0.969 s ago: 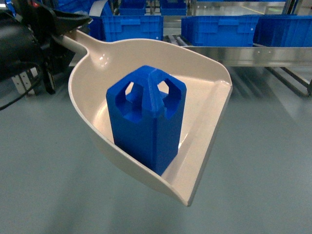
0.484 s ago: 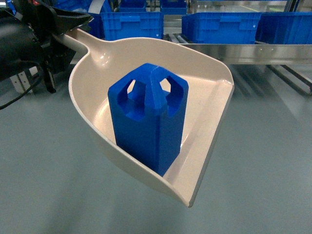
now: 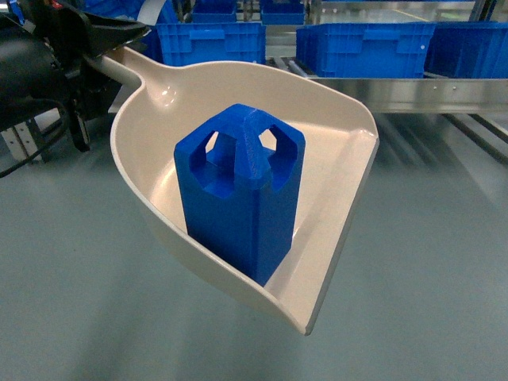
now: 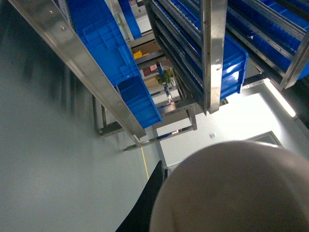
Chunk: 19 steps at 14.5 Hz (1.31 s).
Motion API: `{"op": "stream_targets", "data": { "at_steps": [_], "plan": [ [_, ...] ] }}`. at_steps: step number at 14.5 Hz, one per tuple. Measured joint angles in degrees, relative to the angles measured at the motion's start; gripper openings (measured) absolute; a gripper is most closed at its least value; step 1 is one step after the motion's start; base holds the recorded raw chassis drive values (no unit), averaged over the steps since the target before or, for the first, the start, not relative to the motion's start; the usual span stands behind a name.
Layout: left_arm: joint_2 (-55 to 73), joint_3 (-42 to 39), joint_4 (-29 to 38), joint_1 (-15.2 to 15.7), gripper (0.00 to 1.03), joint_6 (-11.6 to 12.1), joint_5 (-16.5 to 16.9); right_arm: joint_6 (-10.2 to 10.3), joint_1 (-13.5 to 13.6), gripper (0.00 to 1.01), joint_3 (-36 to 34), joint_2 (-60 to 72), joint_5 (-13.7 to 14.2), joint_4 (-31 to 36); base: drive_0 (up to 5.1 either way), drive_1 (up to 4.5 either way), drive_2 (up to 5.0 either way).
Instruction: Place part in tray to right shelf
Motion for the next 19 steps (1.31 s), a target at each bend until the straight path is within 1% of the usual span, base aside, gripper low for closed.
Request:
{"op": "stream_targets", "data": {
  "at_steps": [19],
  "plan": [
    [0.0, 0.0, 0.0, 0.0, 0.12, 0.0, 0.0, 0.0, 0.0, 0.98, 0.0, 0.0, 0.0, 0.0, -0.1, 4.12, -4.2]
  ]
}}
